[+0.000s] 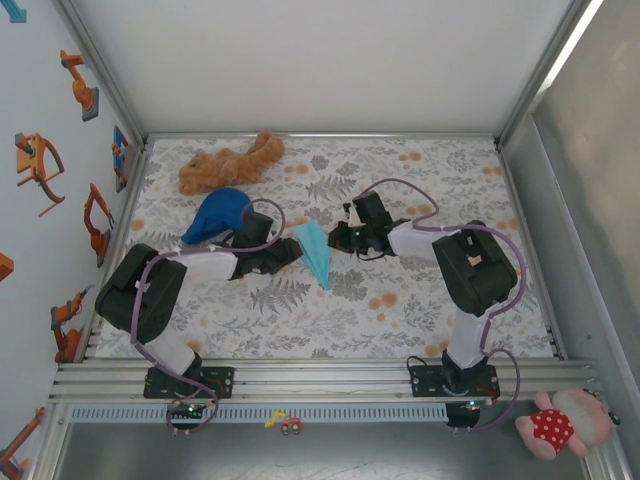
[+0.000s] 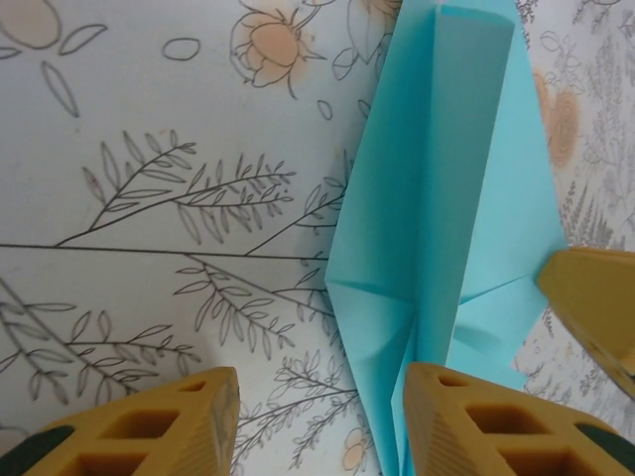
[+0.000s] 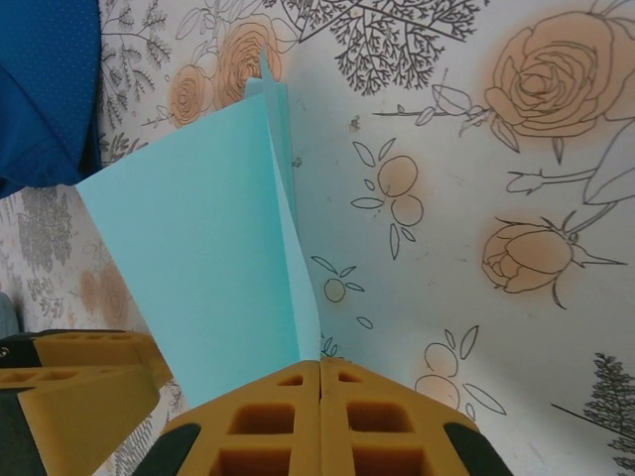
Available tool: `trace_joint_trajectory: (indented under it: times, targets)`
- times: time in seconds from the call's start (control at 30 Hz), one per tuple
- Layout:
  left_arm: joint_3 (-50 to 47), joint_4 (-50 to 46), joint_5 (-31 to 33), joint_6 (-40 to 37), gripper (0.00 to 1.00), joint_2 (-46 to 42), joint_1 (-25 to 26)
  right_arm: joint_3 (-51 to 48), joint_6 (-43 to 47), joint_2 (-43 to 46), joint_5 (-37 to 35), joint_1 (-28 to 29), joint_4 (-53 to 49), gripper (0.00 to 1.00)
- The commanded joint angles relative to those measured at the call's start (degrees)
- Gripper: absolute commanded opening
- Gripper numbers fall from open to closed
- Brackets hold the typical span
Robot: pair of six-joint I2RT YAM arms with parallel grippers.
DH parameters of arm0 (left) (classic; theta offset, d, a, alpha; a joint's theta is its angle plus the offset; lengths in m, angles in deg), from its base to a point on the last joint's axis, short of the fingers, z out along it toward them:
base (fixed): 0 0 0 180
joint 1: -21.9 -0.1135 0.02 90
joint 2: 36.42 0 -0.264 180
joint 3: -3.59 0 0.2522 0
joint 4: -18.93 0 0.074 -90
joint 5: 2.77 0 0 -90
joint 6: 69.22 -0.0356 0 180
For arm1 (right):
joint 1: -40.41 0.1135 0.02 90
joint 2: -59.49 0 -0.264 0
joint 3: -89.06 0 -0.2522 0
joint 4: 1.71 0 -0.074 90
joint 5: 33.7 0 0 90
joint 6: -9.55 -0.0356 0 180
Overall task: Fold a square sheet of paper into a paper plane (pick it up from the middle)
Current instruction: Turn over a paper plane at the center of the table.
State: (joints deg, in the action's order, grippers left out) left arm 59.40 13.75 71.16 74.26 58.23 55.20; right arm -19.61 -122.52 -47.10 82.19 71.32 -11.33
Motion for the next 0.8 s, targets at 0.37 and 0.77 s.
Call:
trace_joint_trajectory:
  times: [0.37, 0.77]
  targets:
    - [5.0, 2.8, -4.2, 0.1, 0.37, 4.5, 0.2, -0.9, -0.1, 1.0, -1.3, -0.9, 0.6, 0.00]
    - [7.5, 3.8, -5.7, 0.0, 0.18, 8.3, -0.1, -0.8, -0.3, 1.4, -0.9, -1.5, 0.7, 0.00]
